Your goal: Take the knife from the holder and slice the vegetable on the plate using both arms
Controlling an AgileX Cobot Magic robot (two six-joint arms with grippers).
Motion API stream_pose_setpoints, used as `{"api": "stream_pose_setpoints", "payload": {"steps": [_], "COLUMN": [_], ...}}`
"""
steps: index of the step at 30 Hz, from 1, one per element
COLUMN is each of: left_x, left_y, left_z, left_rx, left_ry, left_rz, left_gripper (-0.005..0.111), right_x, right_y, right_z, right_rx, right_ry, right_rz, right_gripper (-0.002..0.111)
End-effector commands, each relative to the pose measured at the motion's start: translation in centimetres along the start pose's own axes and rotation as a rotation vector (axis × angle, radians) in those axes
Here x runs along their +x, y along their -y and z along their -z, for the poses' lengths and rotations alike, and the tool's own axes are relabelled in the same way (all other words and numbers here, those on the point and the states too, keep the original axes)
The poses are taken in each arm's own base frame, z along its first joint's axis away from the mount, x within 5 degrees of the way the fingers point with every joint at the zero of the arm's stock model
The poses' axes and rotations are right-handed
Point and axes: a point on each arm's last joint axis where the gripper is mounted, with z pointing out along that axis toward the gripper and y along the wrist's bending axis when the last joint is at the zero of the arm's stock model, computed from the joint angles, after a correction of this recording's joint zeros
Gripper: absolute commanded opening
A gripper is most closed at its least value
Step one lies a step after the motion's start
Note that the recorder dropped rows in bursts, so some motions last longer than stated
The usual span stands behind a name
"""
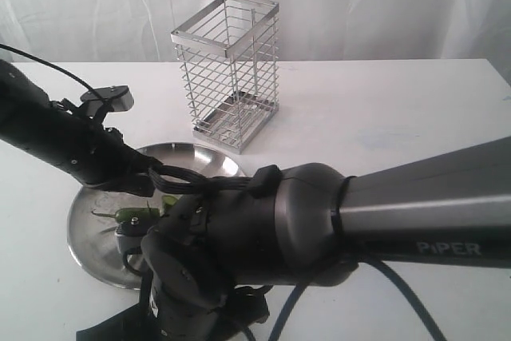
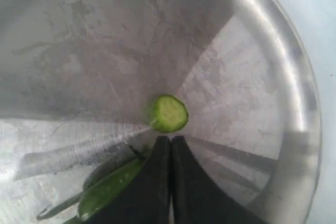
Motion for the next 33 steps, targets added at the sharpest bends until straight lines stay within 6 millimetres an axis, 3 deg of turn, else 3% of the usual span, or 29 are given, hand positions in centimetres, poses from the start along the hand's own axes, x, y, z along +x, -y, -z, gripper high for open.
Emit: {"api": "stream_pose_setpoints", "payload": {"steps": [1, 9, 21, 29, 33], "left_x": [-0.1, 0.7, 0.5, 1.8, 1.8], "left_y": [-0.2, -0.9, -1.3, -2.2, -2.3], "left_z": [-0.1, -1.9, -2.2, -4.5, -4.7], "left_rx": [-0.018, -0.008, -0.043, -0.017, -0.019], "left_ry": [0.002, -0.060, -0.032, -0.128, -0.127], "left_rz": [-0.007, 0.018, 0.020, 0.059, 0.063], "left_gripper": [0.000, 0.000, 0.000, 0.000, 0.000], "right_x": [-0.2, -0.2, -0.2, -0.2, -0.2], "right_y": [0.2, 0.2, 0.1, 0.1, 0.1], "right_z": [0.3, 0.3, 0.3, 0.3, 0.3], "right_rx": [-0.003, -0.004, -0.008, -0.008, -0.008], "right_ry": [0.005, 0.004, 0.000, 0.001, 0.001], "right_rz": [0.006, 0.014, 0.025, 0.032, 0.032], "right_gripper": [0.000, 0.000, 0.000, 0.000, 0.000]}}
